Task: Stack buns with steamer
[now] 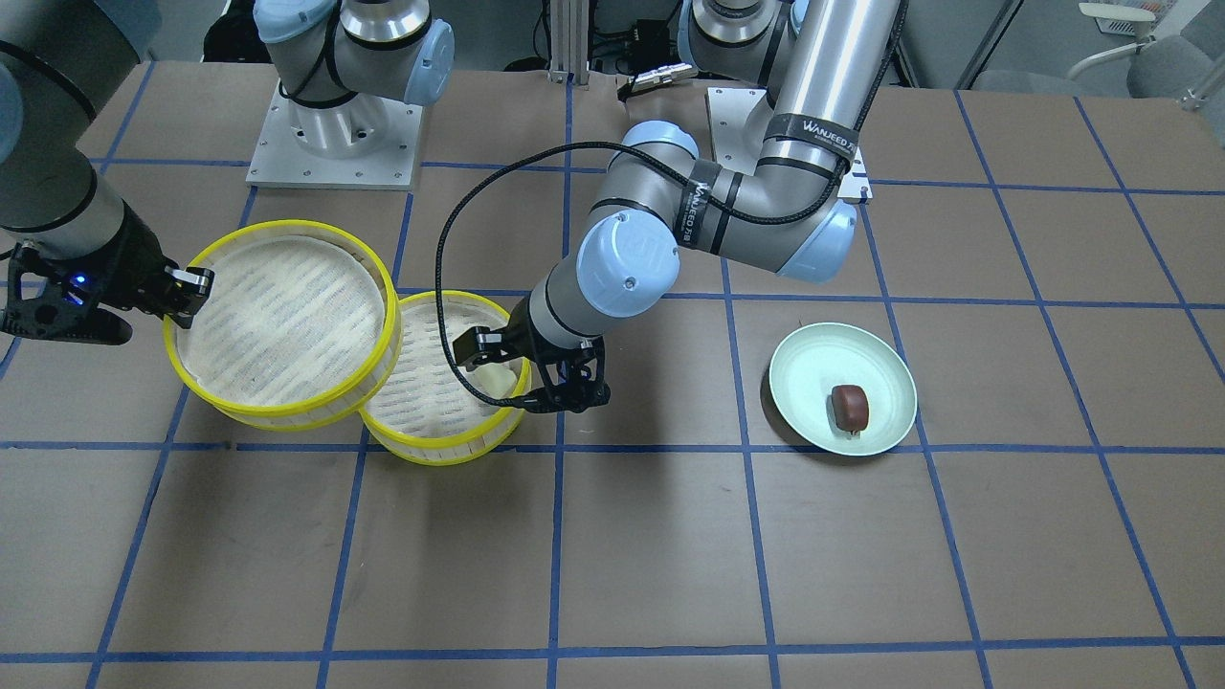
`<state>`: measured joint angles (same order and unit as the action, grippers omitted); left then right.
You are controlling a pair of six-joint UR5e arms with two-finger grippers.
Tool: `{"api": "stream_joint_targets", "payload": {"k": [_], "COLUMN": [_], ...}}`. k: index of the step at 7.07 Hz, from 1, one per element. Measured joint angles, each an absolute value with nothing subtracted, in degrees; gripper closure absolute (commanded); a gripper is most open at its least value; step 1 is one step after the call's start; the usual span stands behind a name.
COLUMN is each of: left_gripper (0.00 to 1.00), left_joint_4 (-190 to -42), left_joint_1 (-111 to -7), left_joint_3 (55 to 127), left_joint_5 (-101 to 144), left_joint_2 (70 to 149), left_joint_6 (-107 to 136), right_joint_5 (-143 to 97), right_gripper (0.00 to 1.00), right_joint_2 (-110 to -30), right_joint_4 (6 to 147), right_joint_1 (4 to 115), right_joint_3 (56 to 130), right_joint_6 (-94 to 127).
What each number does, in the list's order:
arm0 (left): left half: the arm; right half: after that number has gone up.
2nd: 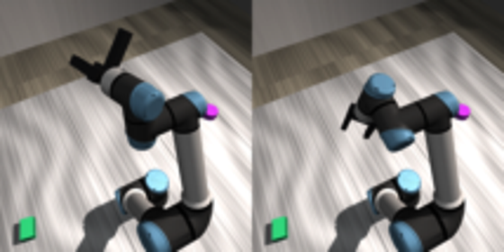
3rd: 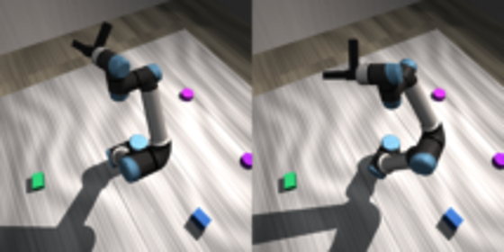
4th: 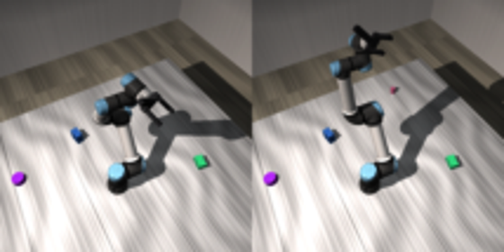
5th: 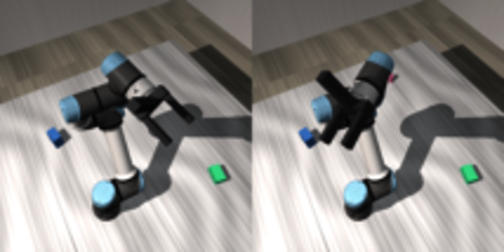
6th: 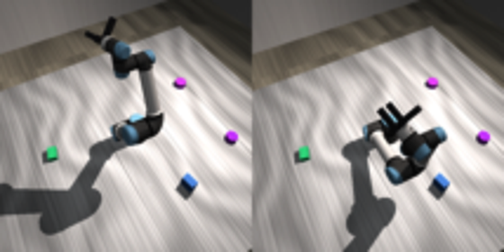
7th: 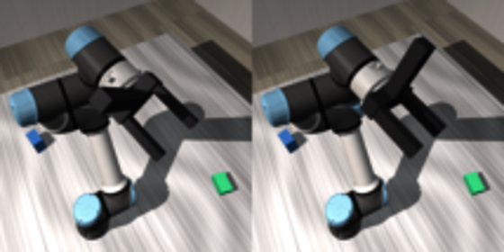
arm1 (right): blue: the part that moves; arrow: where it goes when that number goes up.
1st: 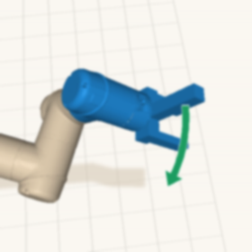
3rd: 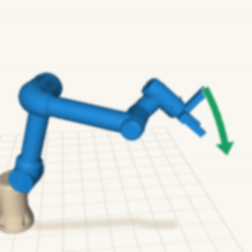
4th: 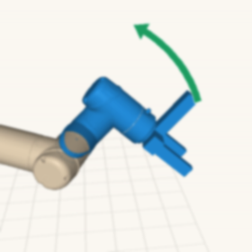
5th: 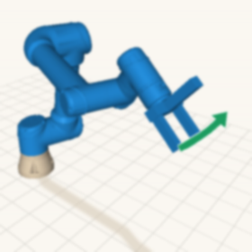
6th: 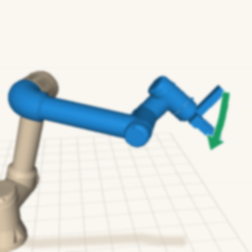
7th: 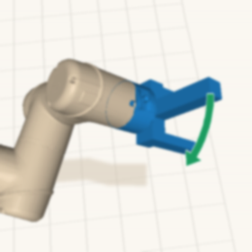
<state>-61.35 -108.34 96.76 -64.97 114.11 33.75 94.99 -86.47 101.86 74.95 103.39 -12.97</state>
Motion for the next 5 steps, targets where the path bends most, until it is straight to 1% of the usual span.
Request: {"api": "stream_joint_targets", "payload": {"k": [3,5], "left_gripper": [0.0,0.0], "left_joint_4": [-70.33,-74.57], "left_joint_1": [-97.45,-89.91], "left_joint_3": [95.19,95.52], "left_joint_5": [-80.6,-91.1], "left_joint_2": [109.39,107.46], "left_joint_6": [16.12,1.24], "right_joint_5": [94.21,90.93], "right_gripper": [1.0,1.0], "right_joint_2": [-86.24,-86.82], "right_joint_4": [102.7,109.16], "right_joint_1": [76.51,79.77], "right_joint_3": [104.44,108.0], "right_joint_6": [-10.95,-10.58]}}
